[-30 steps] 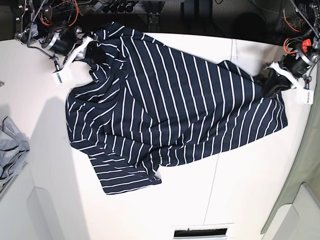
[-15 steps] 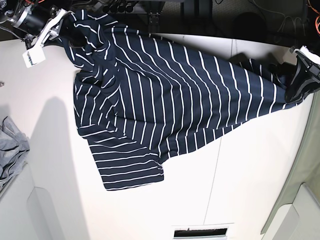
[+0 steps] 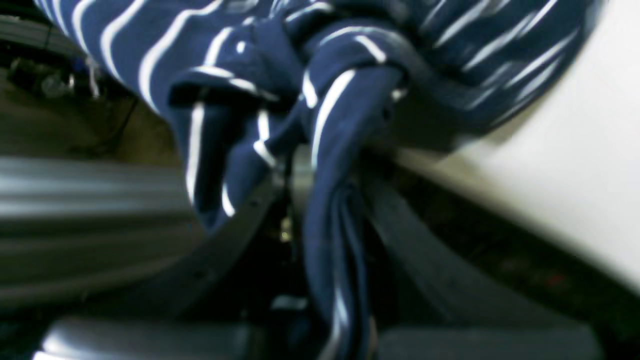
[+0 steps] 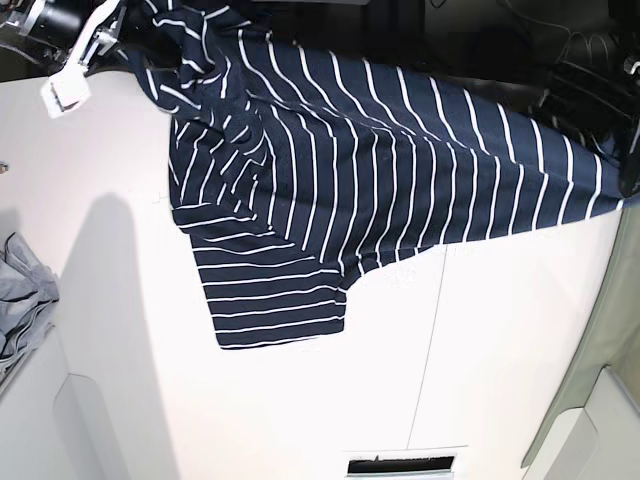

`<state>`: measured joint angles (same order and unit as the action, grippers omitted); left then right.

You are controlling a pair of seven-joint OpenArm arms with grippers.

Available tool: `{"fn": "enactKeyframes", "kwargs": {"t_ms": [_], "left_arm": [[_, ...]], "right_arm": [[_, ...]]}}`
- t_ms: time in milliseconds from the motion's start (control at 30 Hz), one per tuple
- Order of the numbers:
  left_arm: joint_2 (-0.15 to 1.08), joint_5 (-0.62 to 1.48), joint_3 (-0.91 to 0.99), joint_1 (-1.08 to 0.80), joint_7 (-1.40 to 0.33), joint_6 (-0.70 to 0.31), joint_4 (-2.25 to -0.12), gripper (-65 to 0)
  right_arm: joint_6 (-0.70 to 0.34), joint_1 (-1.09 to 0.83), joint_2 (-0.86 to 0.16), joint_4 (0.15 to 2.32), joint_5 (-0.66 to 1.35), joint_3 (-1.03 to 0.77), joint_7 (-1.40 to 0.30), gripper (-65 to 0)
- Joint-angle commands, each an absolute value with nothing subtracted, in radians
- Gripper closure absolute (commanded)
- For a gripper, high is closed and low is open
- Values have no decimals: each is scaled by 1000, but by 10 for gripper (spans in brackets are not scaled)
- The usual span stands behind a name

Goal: Layout the t-shirt on the table in an organized manner, then fold the t-shirt properly
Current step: 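Lift the shirt with both grippers and pull it away from the table, then lay the shirt down and regrasp its ends with both grippers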

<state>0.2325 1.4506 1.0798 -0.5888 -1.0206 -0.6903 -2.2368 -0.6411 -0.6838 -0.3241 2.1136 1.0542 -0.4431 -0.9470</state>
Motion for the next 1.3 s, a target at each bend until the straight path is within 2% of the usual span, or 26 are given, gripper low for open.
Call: {"fn": "enactKeyframes", "kwargs": {"t_ms": [0, 33, 133, 267, 400, 567, 600, 667, 700, 733, 800, 833, 967, 1067, 1267], "left_arm": [[264, 1484, 1085, -550, -968, -698, -2247, 0], [281, 1481, 1073, -514, -950, -698, -2238, 0], [358, 1293, 979, -438, -817, -698, -2164, 0], [437, 1103, 746, -294, -679, -698, -1962, 0], [463, 913, 466, -44, -546, -698, -1669, 0], [463, 632, 202, 251, -376, -698, -1277, 0], [463, 594, 160, 304, -370, -698, -1203, 0], [463, 559, 91, 396, -369, -697, -1066, 0], [463, 556, 65, 432, -370, -688, -1013, -35], [463, 557, 46, 458, -371, -688, -973, -126], [463, 568, 35, 480, -434, -697, -941, -283], [464, 586, 35, 482, -495, -698, -944, -306], [488, 766, 50, 432, -681, -698, -993, -305], [522, 847, 97, 327, -697, -698, -1070, -305], [525, 849, 316, 138, -684, -698, -1123, -305]], "right_arm": [[-651, -649, -335, 2136, 1040, -461, -894, 0], [-646, -607, -335, 2137, 1007, -466, -856, 0], [-624, -454, -335, 2128, 925, -464, -748, 0], [-604, -228, -335, 2054, 776, -440, -706, 0], [-598, -18, -335, 1838, 691, -397, -662, 0], [-598, 207, -327, 1488, 551, -337, -506, 0], [-598, 252, -321, 1420, 527, -331, -505, -65], [-593, 328, -313, 1294, 496, -325, -510, -298], [-590, 353, -313, 1243, 497, -325, -515, -388], [-589, 370, -314, 1208, 497, -326, -526, -435], [-587, 374, -321, 1184, 498, -327, -556, -443], [-587, 367, -321, 1187, 504, -328, -574, -443], [-588, 312, -321, 1219, 593, -348, -664, -443], [-589, 232, -321, 1262, 617, -363, -690, -443], [-591, 95, -322, 1272, 616, -363, -651, -443]]}}
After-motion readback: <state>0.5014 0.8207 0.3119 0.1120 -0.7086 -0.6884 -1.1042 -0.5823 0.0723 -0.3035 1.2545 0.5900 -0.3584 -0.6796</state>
